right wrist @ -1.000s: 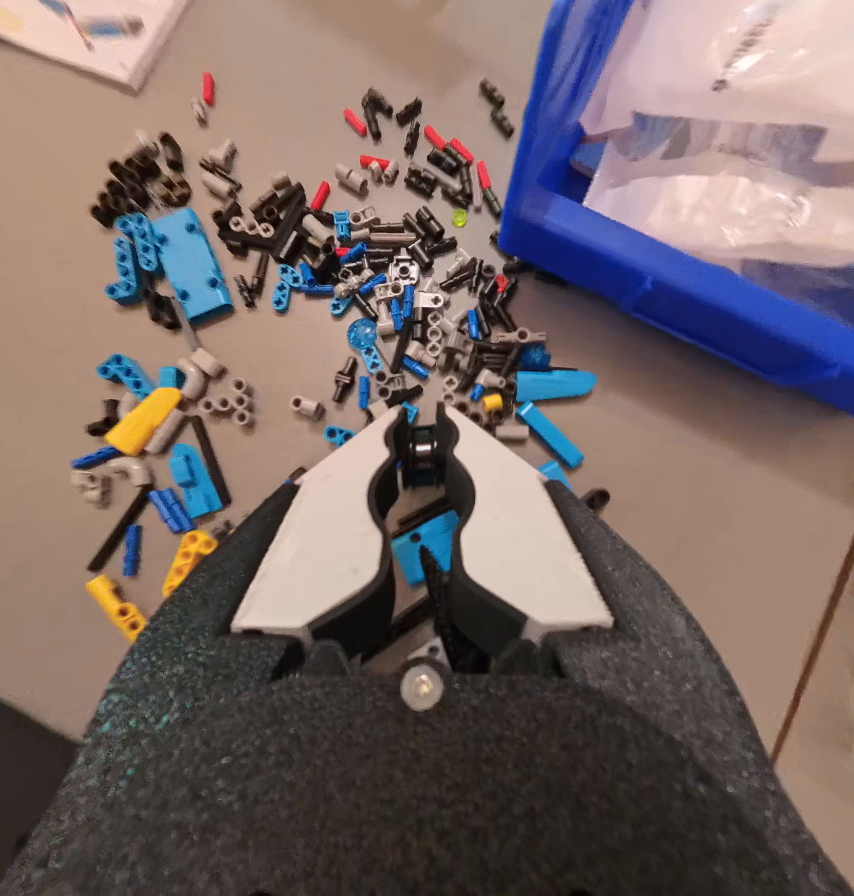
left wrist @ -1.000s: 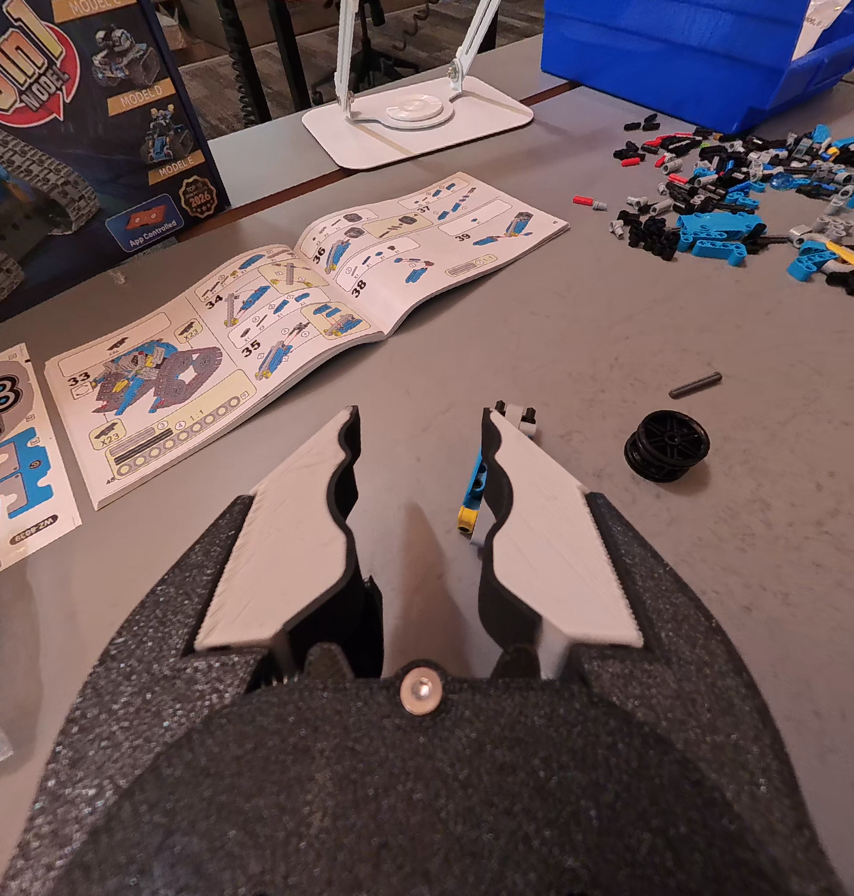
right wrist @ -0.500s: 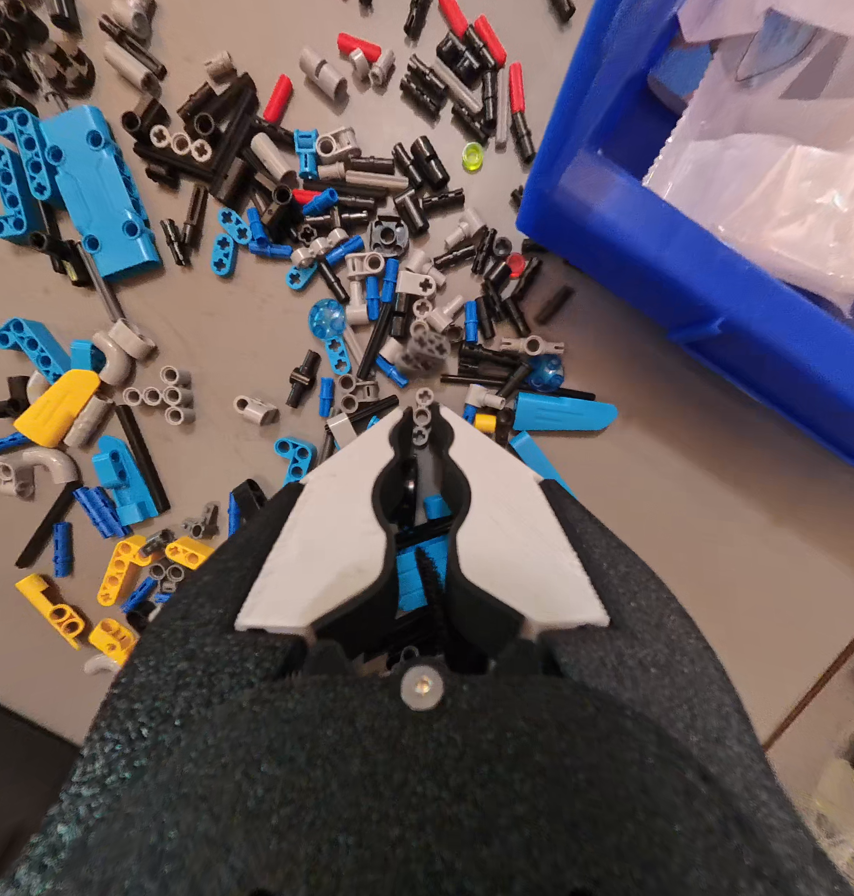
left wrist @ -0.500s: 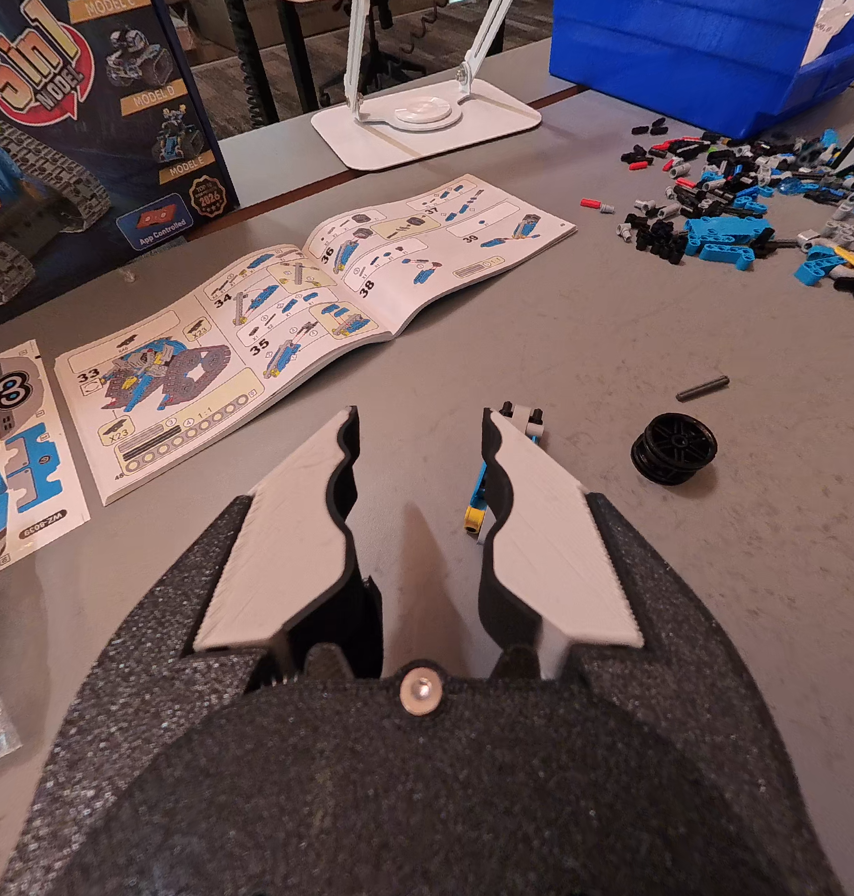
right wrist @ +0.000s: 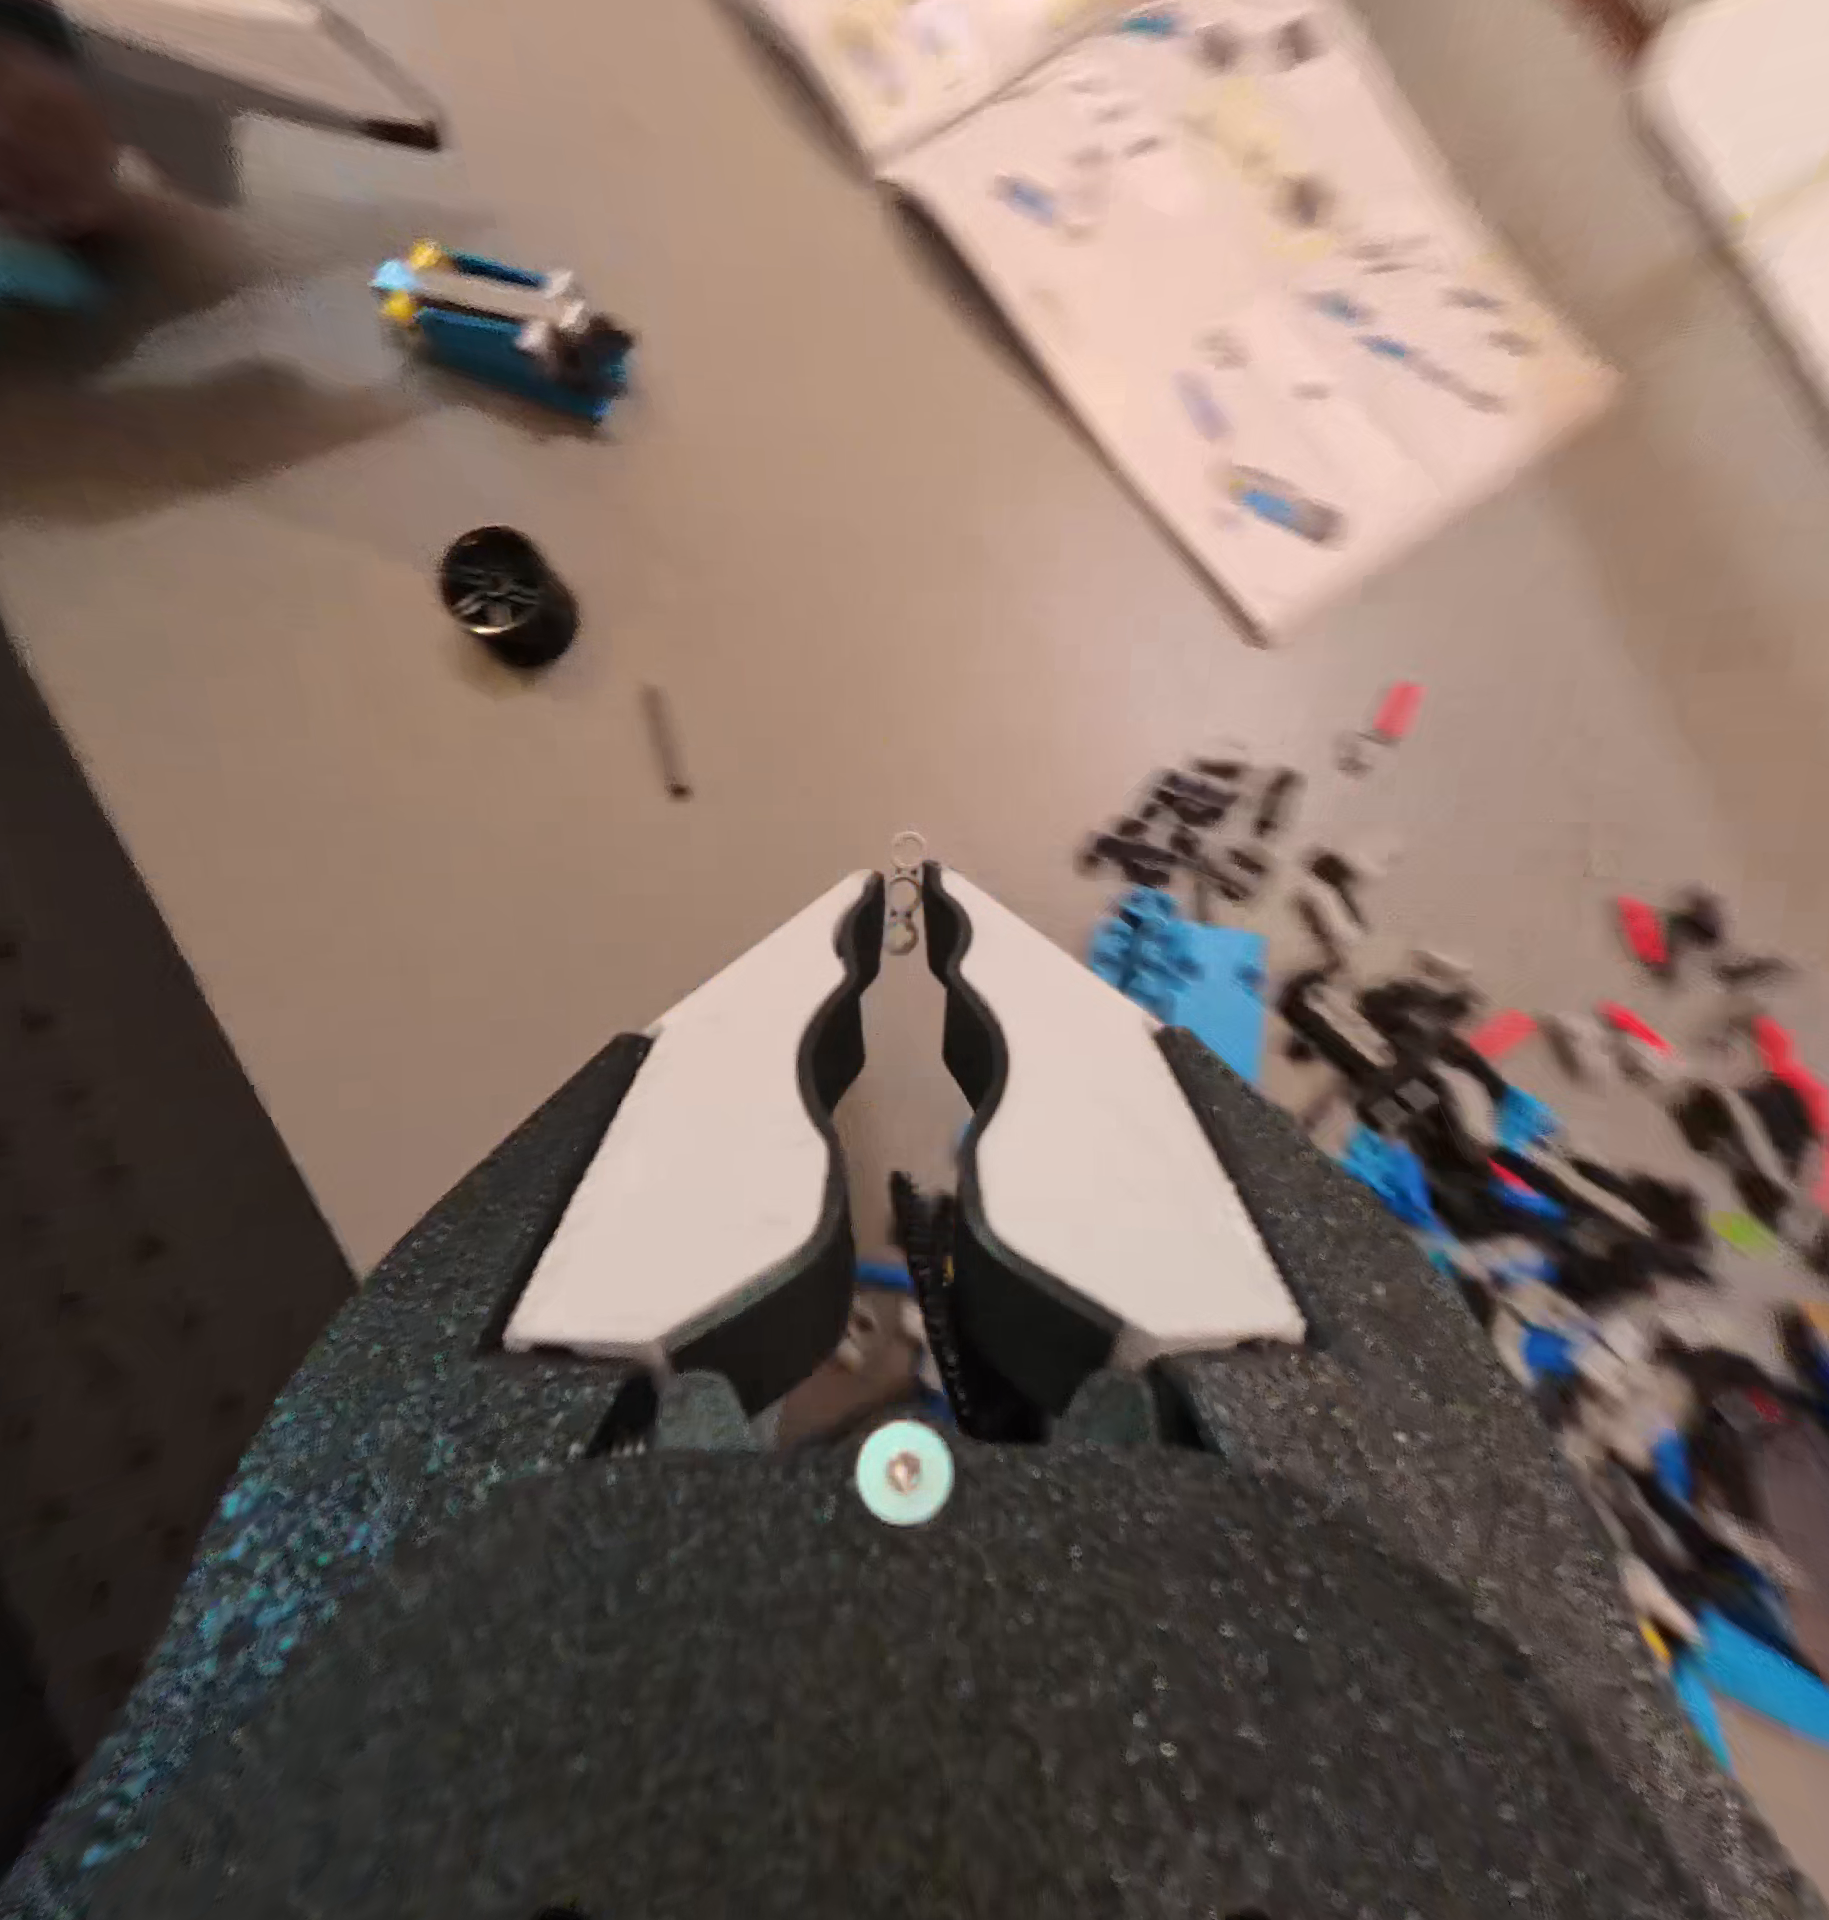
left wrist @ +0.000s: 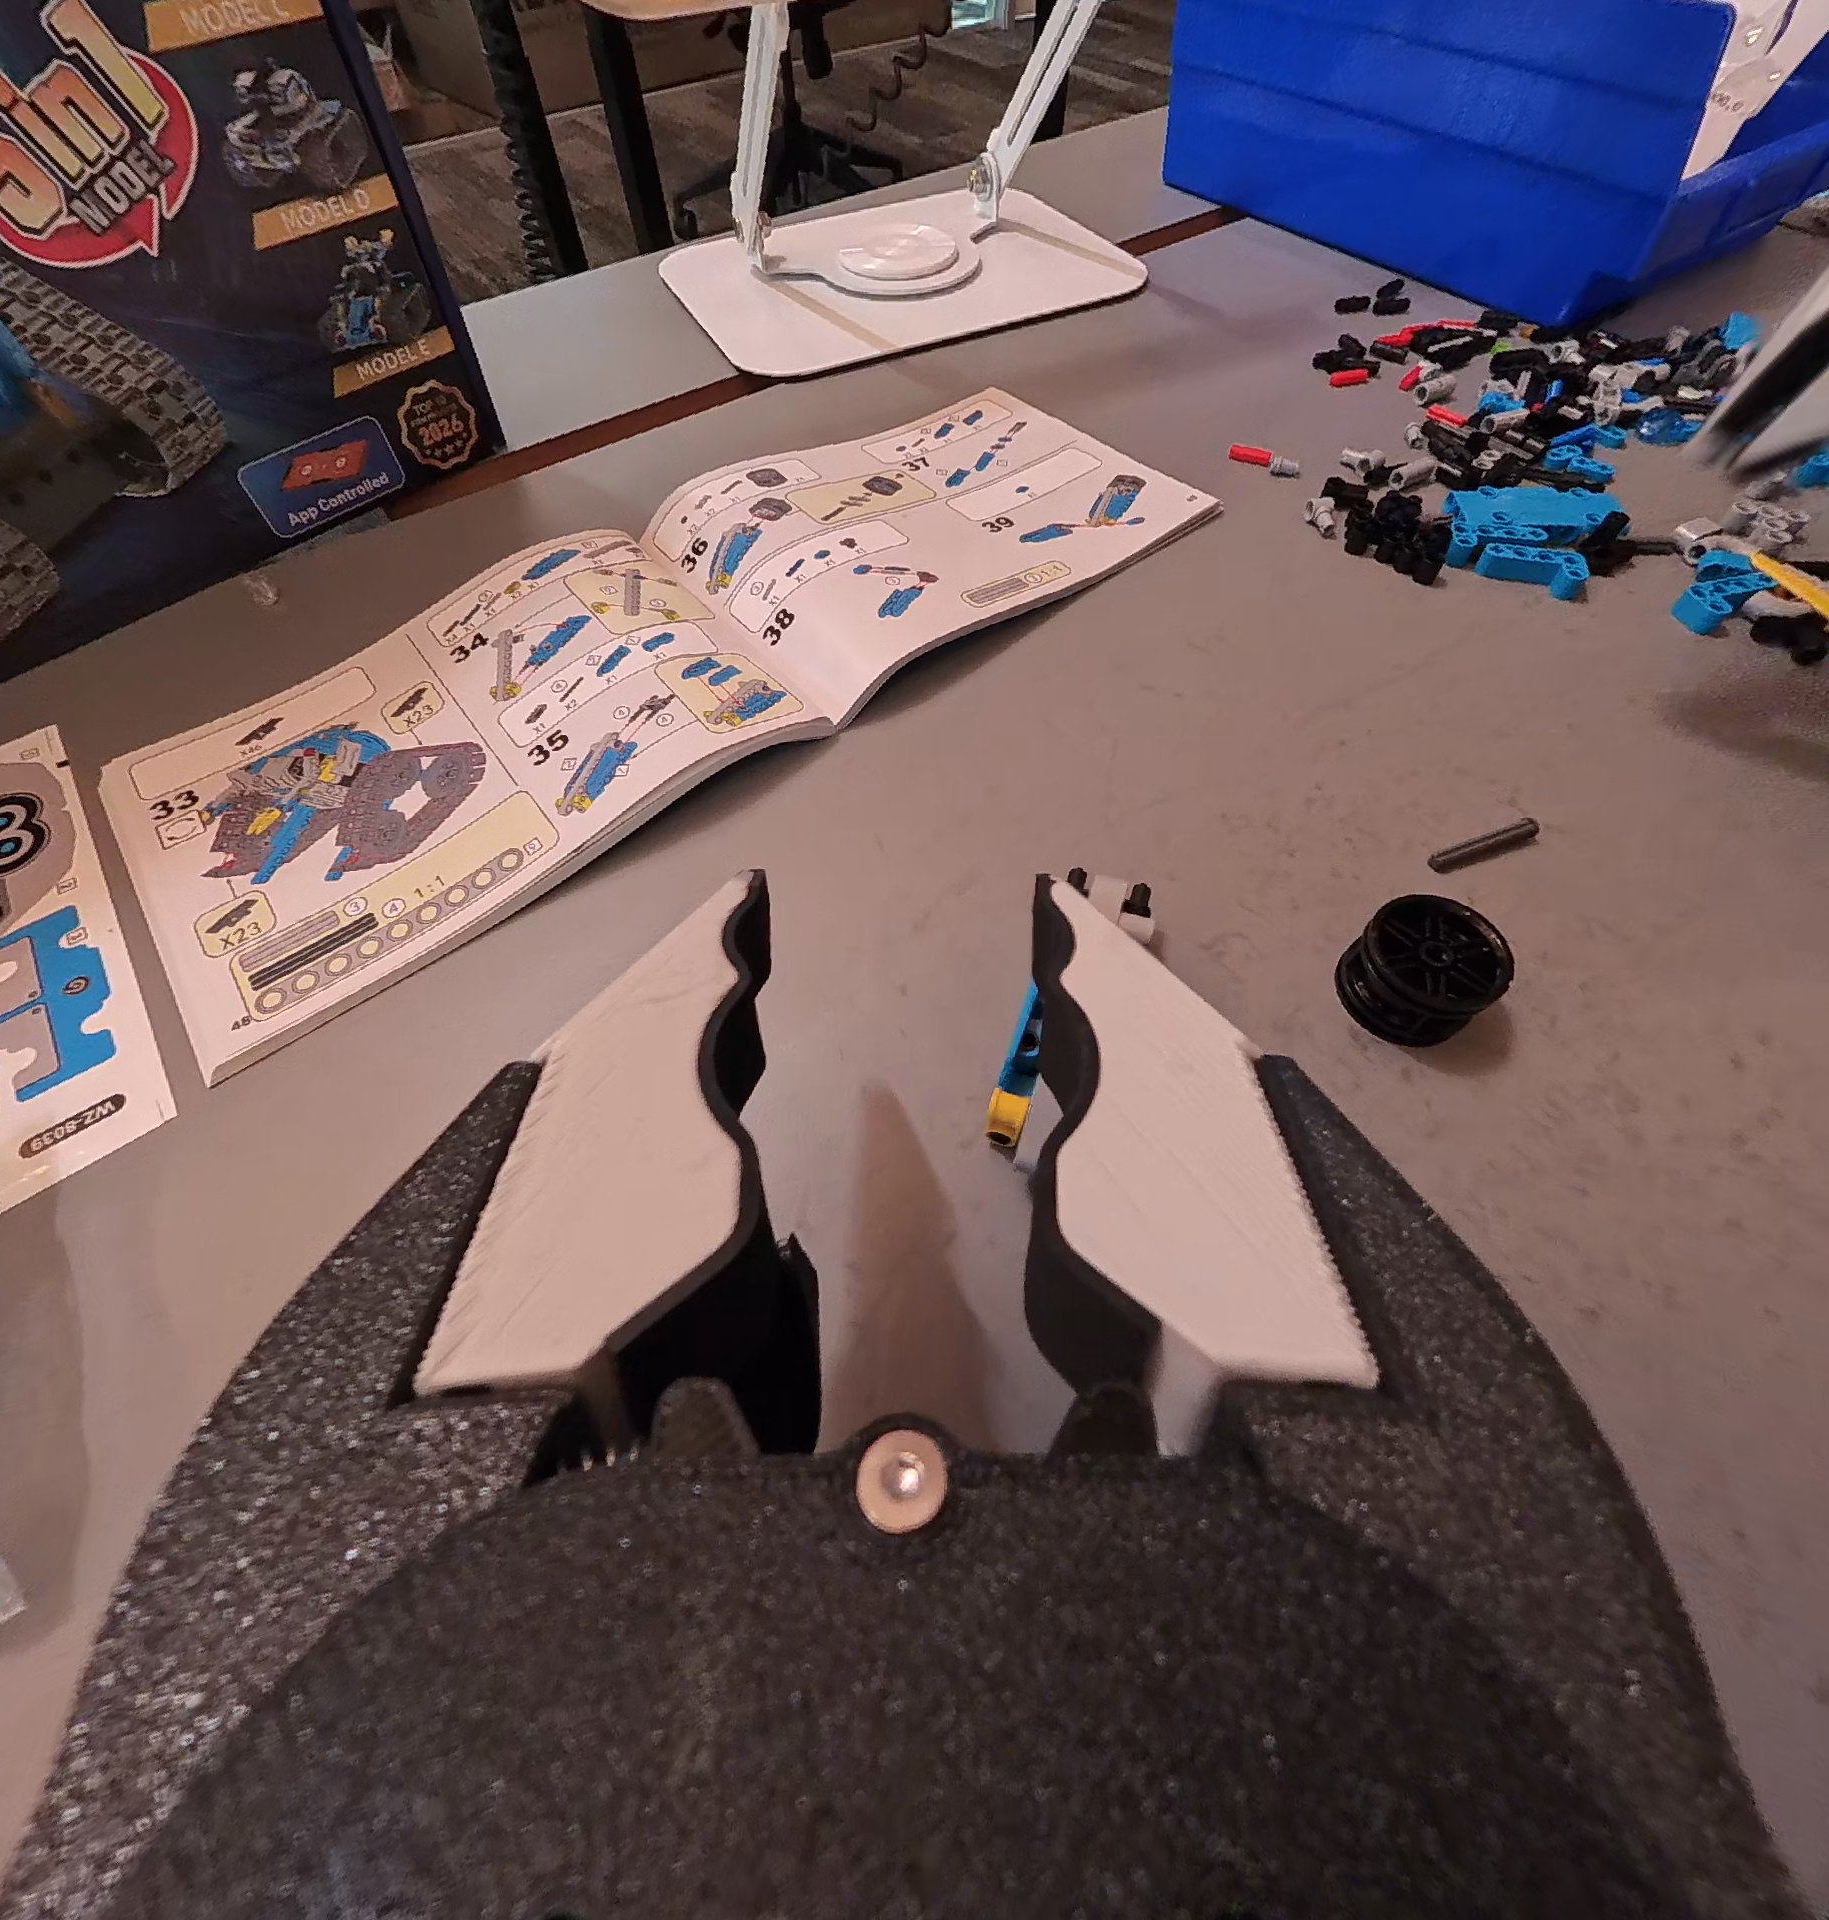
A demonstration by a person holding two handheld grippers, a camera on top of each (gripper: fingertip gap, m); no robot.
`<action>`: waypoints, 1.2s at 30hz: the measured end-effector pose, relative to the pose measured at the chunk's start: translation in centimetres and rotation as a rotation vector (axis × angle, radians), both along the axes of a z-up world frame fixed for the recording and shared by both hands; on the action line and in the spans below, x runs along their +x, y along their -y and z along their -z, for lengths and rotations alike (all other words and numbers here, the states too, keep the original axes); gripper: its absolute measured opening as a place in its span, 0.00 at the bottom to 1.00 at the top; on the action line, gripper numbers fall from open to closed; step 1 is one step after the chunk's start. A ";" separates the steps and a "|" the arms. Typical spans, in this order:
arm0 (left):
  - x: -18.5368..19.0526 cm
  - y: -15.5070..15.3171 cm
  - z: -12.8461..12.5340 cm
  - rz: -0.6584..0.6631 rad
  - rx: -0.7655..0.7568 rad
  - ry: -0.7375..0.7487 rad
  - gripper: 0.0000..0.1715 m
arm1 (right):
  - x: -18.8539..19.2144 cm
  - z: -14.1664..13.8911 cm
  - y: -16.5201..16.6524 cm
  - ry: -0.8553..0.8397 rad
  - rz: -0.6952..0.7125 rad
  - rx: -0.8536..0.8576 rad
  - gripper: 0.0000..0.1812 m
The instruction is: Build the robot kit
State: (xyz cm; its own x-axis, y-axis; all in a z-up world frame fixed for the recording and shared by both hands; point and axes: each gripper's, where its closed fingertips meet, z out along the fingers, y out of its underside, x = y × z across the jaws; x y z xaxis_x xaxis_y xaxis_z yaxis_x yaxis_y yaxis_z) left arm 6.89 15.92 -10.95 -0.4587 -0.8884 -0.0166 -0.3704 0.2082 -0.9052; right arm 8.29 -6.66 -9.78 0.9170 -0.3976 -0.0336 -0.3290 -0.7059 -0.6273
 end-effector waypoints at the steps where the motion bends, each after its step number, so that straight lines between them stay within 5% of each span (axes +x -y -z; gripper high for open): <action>1: 0.0 0.0 0.0 0.002 -0.004 -0.001 0.29 | -0.6 1.0 -1.6 -0.017 -0.033 0.001 0.04; 12: -0.1 0.1 0.0 0.008 -0.015 -0.008 0.29 | -5.3 5.3 -6.7 -0.140 -0.211 -0.014 0.04; 19: -0.3 0.2 0.2 0.021 -0.005 -0.013 0.29 | -5.6 6.2 -6.6 -0.150 -0.219 -0.031 0.04; 22: -0.3 0.2 0.2 0.018 -0.005 -0.012 0.29 | -5.6 5.7 -6.2 -0.173 -0.227 0.007 0.12; 28: -0.2 0.1 0.2 0.016 -0.010 -0.016 0.29 | 3.0 1.7 -0.7 -0.017 0.138 0.147 0.10; 31: -0.2 0.2 0.2 0.017 -0.010 -0.016 0.29 | 7.5 2.1 4.5 0.113 0.377 0.062 0.09; 36: -0.3 0.2 0.2 0.021 -0.003 -0.010 0.29 | 9.9 3.0 9.3 0.121 0.551 -0.066 0.10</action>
State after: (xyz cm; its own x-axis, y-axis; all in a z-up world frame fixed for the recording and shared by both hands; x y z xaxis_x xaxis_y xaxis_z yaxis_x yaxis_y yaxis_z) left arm 6.63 15.70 -11.13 -0.4772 -0.8787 -0.0090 -0.3753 0.2130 -0.9021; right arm 18.22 -15.99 -12.80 0.5692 -0.8162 0.0997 -0.5884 -0.4890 -0.6440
